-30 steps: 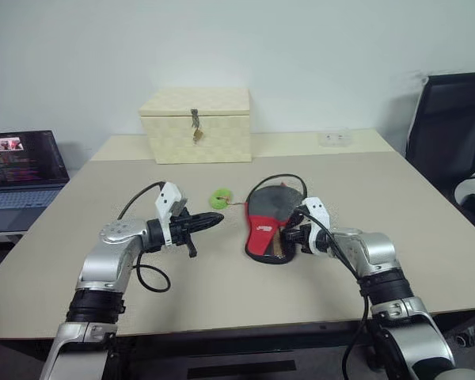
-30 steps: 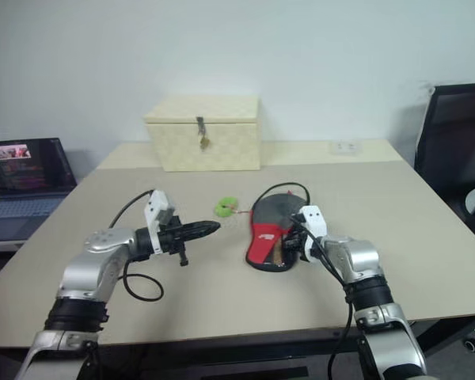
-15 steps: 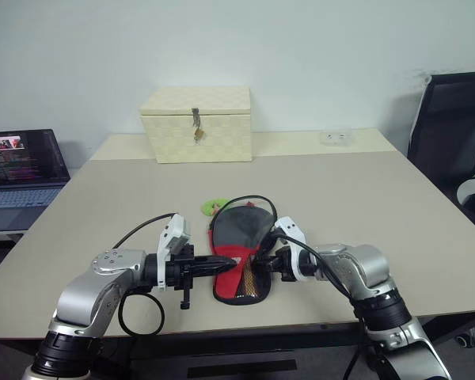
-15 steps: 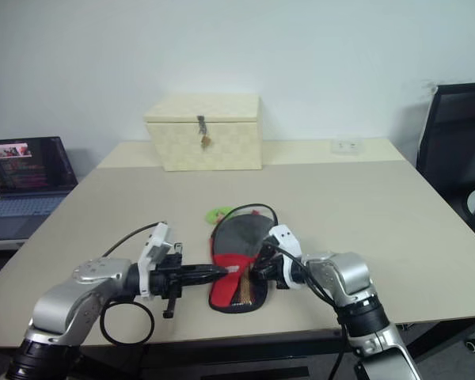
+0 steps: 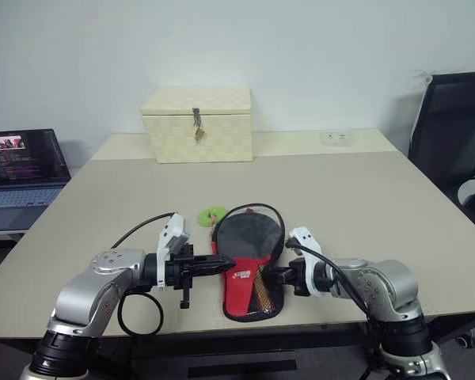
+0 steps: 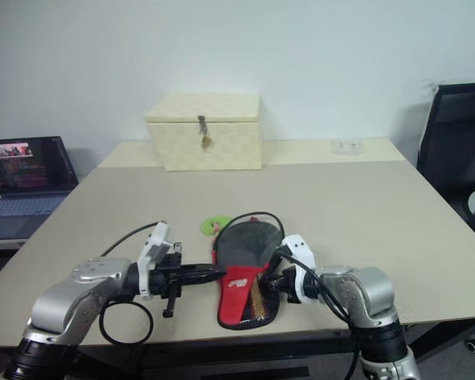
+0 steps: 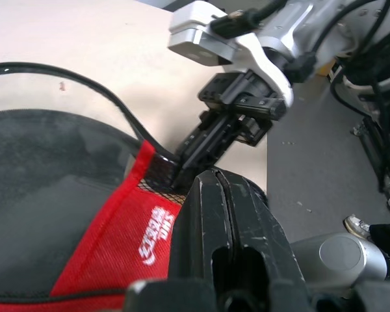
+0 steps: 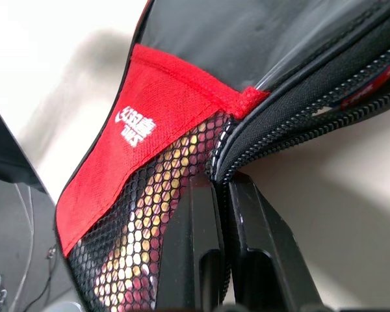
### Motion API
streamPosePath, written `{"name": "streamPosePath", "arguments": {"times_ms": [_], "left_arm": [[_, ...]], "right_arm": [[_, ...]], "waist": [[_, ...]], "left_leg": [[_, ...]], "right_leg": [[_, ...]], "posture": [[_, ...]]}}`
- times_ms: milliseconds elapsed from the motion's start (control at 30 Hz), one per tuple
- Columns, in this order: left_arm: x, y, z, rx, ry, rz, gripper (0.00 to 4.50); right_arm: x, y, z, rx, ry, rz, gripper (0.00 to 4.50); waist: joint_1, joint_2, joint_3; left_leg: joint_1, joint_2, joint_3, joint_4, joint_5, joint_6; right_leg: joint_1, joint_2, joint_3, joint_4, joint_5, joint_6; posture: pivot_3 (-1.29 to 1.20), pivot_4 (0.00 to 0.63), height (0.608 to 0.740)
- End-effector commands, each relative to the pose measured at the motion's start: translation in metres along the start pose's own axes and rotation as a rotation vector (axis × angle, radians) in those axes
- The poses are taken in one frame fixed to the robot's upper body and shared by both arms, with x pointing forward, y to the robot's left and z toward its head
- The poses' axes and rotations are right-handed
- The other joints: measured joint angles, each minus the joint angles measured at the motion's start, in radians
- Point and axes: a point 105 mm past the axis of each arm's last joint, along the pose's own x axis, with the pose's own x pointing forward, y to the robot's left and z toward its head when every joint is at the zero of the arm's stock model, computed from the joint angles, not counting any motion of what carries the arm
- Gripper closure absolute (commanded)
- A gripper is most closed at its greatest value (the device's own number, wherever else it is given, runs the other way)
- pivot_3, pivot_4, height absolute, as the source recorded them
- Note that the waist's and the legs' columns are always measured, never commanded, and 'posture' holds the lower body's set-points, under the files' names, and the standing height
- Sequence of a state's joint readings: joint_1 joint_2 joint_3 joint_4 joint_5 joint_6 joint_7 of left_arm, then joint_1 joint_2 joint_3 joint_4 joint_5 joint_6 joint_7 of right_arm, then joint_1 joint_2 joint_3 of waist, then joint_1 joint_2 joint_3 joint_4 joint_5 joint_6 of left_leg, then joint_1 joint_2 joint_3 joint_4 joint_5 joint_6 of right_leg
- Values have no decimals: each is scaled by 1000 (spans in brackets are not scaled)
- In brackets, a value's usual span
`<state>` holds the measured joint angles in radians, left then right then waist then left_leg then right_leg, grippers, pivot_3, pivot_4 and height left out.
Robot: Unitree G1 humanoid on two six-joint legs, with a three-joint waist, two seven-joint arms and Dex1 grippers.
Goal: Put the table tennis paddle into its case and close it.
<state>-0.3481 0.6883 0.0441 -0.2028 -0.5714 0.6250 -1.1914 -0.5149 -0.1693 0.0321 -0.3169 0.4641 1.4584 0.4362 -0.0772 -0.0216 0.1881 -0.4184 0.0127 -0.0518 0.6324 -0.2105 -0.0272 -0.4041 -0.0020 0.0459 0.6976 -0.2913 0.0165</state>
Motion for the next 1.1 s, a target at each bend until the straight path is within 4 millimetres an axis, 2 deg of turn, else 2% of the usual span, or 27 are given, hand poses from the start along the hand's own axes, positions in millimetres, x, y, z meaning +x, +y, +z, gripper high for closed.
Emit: {"name": "streamPosePath", "arguments": {"times_ms": [33, 367, 467, 567, 667, 767, 833, 1000, 1067, 1100], "left_arm": [[-1, -3, 7, 37, -2, -15, 4500], [-1, 0, 7, 42, 0, -7, 4500], [-2, 0, 6, 42, -1, 1, 4500], [-4, 0, 5, 42, -3, 17, 4500], [-7, 3, 5, 43, -8, 48, 4500], [-12, 6, 4, 41, -10, 88, 4500], [-17, 9, 4, 33, -8, 116, 4500], [-32, 17, 3, 19, -9, 196, 4500], [-38, 22, 2, 21, -7, 245, 4500], [-41, 23, 1, 22, -1, 268, 4500]], "right_arm": [[-5, 13, 1, 9, -34, 24, 4467], [-2, 13, -4, 48, -31, 8, 4467], [-6, 8, -5, 38, -27, -22, 3681], [-12, 3, -3, 27, -36, -62, 2733], [-25, 8, -1, 9, -50, -53, 1667], [-41, 14, -1, -98, -35, -28, 661], [-50, 21, 10, -198, -55, 15, 30], [-58, 40, 53, -398, -181, 163, 30], [-44, 38, 63, -424, -192, 157, 30], [-30, 35, 66, -432, -185, 155, 30]], "waist": [[0, 0, 0], [0, 0, 0], [0, 0, 0], [0, 0, 0], [0, 0, 0], [3, 0, 0], [3, 0, 0], [-4, 0, 0], [-3, 0, 0], [-3, 0, 0]], "left_leg": [[0, 0, 0, 0, 0, 0], [0, 0, 0, -1, 0, 0], [0, 0, 1, -1, 0, 0], [0, 0, 1, -1, 0, 0], [0, 0, 1, -1, 0, 0], [0, 0, 0, -1, 0, 0], [0, -1, 1, -1, 0, 0], [2, 1, 2, -2, 0, 0], [2, 1, 2, -2, 0, 0], [2, 1, 2, -2, 0, 0]], "right_leg": [[0, 0, 0, 0, 0, 0], [0, 0, 0, 0, 0, 0], [0, 0, 0, 0, 0, 0], [0, 0, 0, -1, 0, 0], [0, 0, 0, -1, 0, 0], [0, 0, 0, -1, 0, 0], [0, 0, 0, -2, -1, 1], [0, 0, 1, -1, -3, 4], [0, 1, -1, -1, -3, 4], [0, 1, -1, -1, -3, 4]], "posture": [[0, 150, 740], [0, 150, 740], [0, 150, 740], [0, 150, 740], [0, 150, 740], [0, 150, 740], [0, 150, 740], [0, 150, 740], [0, 150, 740], [0, 150, 740]]}}
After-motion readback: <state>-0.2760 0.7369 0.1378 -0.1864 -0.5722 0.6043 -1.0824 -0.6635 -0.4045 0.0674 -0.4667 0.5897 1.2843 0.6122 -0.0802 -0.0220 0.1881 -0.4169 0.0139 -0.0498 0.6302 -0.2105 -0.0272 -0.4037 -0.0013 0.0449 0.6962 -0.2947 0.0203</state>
